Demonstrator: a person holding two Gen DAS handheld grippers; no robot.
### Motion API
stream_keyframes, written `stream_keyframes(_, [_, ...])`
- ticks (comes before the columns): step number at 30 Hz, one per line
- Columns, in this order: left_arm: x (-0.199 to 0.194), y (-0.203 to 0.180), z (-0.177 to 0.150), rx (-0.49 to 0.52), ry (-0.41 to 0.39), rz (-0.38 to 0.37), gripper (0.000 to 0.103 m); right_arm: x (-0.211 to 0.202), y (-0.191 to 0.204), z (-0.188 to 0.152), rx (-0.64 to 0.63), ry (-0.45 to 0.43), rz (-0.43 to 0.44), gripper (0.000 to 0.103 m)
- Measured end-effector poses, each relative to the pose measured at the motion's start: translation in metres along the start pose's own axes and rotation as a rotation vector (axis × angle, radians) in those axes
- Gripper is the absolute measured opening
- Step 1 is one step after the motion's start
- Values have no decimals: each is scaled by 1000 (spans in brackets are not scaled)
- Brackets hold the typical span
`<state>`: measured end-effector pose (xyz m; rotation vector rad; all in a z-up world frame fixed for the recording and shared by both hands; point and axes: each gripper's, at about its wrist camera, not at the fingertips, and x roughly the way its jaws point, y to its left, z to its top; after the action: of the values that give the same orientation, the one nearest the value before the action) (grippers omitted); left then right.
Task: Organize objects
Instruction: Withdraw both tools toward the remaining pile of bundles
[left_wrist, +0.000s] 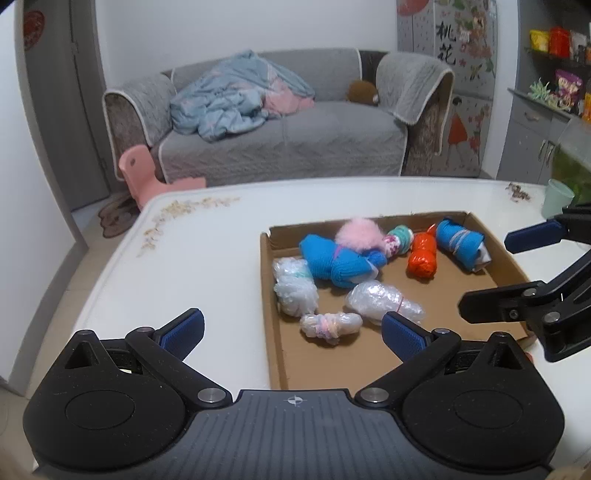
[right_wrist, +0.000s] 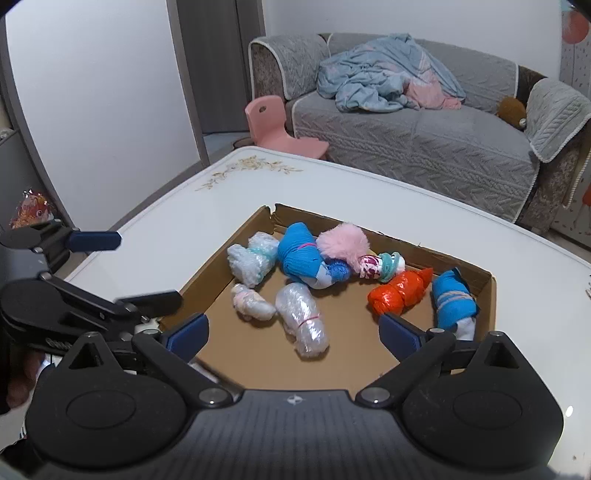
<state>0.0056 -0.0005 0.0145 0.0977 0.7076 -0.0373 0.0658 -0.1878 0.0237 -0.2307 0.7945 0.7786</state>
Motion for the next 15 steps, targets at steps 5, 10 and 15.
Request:
stream_keyframes(5, [-33,11,-22,-21,-56,0,103,-24,1,-18,13,-40,-1,101])
stream_keyframes(10, [-60,21,-83,-73,-94,-21,103,-51,3,-64,30,-123,8,102])
stream_keyframes(15, [-63,6,-150,-101,-91,-53,103,-47,15,-134,-14,-214,26,102])
